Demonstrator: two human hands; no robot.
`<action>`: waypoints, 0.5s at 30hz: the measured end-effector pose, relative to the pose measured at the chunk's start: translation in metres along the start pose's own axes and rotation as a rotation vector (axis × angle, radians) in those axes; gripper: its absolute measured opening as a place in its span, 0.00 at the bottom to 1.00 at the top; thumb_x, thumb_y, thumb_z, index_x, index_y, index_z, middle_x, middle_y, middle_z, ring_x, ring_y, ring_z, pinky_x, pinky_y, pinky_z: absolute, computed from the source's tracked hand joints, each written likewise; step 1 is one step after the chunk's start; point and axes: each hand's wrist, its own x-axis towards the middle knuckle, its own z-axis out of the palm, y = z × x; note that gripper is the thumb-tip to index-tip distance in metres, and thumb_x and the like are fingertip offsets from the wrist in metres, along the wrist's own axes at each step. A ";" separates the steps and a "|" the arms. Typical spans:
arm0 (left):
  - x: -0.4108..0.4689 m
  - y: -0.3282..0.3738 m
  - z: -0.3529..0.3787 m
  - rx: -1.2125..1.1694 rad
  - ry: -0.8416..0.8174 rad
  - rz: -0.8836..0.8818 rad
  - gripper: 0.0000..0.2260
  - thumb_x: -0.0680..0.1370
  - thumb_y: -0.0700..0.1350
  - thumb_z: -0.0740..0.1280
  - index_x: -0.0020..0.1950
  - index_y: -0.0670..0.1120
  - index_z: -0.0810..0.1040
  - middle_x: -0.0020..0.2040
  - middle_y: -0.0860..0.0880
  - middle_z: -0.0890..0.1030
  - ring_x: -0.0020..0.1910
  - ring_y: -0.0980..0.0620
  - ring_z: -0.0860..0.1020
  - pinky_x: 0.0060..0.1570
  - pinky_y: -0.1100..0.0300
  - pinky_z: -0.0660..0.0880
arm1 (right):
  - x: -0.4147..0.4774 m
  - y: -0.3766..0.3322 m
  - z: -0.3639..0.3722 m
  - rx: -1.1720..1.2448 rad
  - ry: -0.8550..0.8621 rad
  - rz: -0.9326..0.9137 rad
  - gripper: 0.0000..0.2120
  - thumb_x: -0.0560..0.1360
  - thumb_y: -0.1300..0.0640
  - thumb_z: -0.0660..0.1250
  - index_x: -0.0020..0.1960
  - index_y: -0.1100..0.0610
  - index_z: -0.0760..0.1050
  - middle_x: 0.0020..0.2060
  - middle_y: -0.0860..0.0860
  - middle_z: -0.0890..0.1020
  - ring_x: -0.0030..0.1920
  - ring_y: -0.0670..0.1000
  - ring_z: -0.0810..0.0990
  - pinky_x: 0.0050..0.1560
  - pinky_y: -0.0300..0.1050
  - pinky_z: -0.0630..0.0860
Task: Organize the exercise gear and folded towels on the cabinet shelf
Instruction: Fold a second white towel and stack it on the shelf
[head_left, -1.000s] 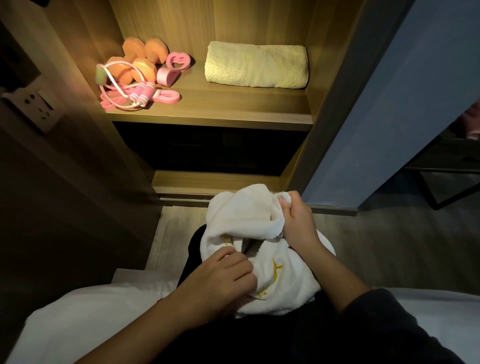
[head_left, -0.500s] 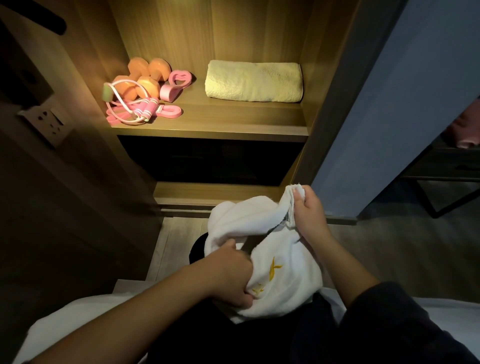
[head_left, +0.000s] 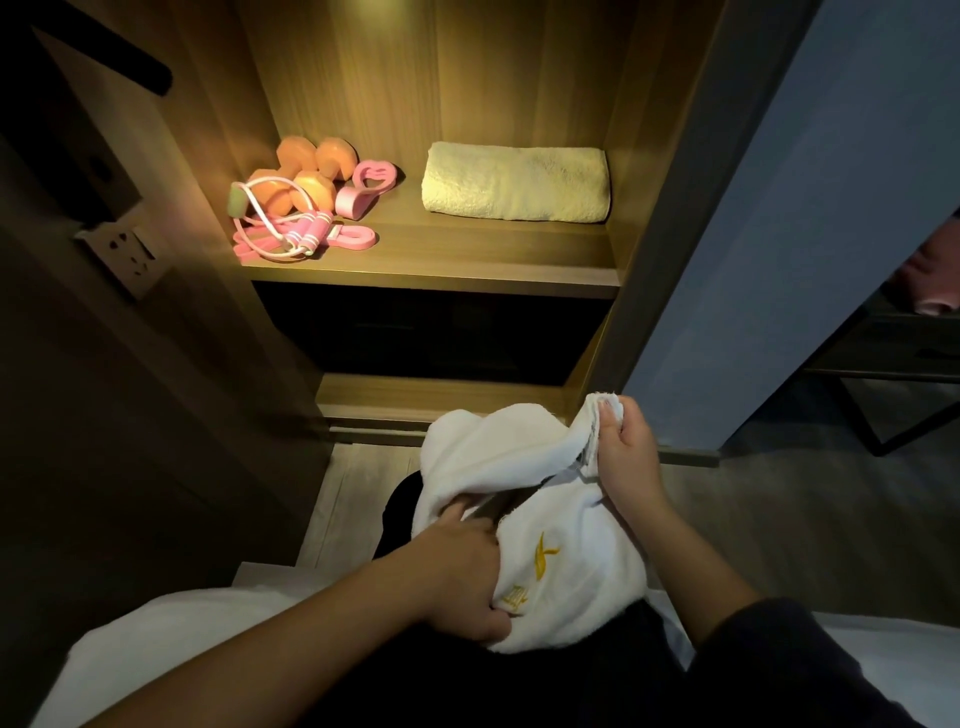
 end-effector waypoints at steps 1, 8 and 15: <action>0.000 0.001 0.001 -0.028 0.007 -0.006 0.31 0.73 0.63 0.66 0.70 0.47 0.69 0.65 0.46 0.73 0.69 0.48 0.64 0.72 0.54 0.40 | 0.000 0.001 0.000 -0.002 0.004 0.009 0.05 0.83 0.49 0.56 0.57 0.46 0.69 0.46 0.40 0.76 0.47 0.45 0.78 0.41 0.33 0.71; -0.003 -0.005 -0.005 -0.138 0.104 0.044 0.31 0.71 0.59 0.69 0.71 0.52 0.67 0.66 0.52 0.70 0.69 0.52 0.61 0.74 0.53 0.45 | 0.002 0.003 0.000 0.013 -0.005 0.013 0.08 0.84 0.50 0.55 0.59 0.49 0.70 0.47 0.45 0.77 0.49 0.45 0.78 0.43 0.34 0.72; -0.020 -0.025 -0.065 0.062 0.028 0.125 0.12 0.72 0.57 0.67 0.38 0.54 0.67 0.34 0.56 0.70 0.40 0.53 0.71 0.57 0.56 0.66 | 0.027 -0.030 -0.014 0.175 0.079 -0.020 0.10 0.84 0.50 0.54 0.49 0.48 0.73 0.43 0.47 0.79 0.45 0.43 0.78 0.44 0.39 0.74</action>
